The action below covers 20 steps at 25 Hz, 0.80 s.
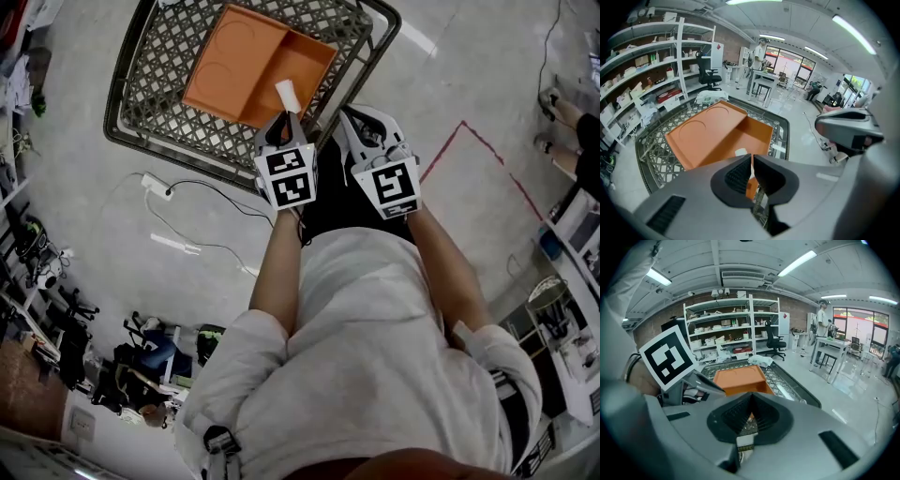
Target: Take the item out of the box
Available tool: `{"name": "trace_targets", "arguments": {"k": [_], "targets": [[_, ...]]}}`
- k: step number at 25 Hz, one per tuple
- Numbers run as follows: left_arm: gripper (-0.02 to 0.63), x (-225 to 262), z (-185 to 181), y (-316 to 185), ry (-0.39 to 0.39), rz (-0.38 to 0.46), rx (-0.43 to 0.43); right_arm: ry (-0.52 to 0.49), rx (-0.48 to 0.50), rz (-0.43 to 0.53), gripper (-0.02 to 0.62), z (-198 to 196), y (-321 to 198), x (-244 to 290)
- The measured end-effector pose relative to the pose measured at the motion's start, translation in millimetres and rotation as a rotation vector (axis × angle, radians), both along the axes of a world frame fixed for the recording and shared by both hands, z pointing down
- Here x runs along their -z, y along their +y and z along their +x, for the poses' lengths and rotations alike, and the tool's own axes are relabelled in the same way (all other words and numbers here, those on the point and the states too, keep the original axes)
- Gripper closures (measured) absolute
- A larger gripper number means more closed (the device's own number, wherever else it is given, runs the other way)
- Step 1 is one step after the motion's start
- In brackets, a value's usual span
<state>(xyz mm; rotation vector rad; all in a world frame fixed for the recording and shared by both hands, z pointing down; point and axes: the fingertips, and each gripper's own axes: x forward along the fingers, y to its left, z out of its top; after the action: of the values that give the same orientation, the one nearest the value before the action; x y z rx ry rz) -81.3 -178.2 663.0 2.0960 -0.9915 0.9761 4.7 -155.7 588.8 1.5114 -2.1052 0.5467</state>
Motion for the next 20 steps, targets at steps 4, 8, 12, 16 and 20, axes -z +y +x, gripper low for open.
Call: {"name": "trace_targets", "arguments": {"k": [4,8,12,16,20], "targets": [[0.598,-22.2,9.4,4.8,-0.021,-0.051,0.012,-0.006,-0.027,-0.027,0.592,13.2,4.2,-17.0],[0.597,-42.3,1.4,-8.2,-0.070,-0.089,0.024,-0.027,-0.046,-0.049,0.592,10.8,-5.1,-27.6],[0.593,-55.7,3.9,-14.2,-0.088,-0.117,0.019,-0.028,-0.072,-0.071,0.592,20.3,-7.3,-35.8],[0.526,-62.4,6.3,-15.4,-0.090,-0.175,0.034,-0.038,-0.098,-0.086,0.592,26.8,-10.4,-40.4],[0.465,-68.9,6.5,-19.5,-0.092,-0.205,0.050,-0.040,-0.101,-0.089,0.592,27.1,-14.5,-41.6]]}}
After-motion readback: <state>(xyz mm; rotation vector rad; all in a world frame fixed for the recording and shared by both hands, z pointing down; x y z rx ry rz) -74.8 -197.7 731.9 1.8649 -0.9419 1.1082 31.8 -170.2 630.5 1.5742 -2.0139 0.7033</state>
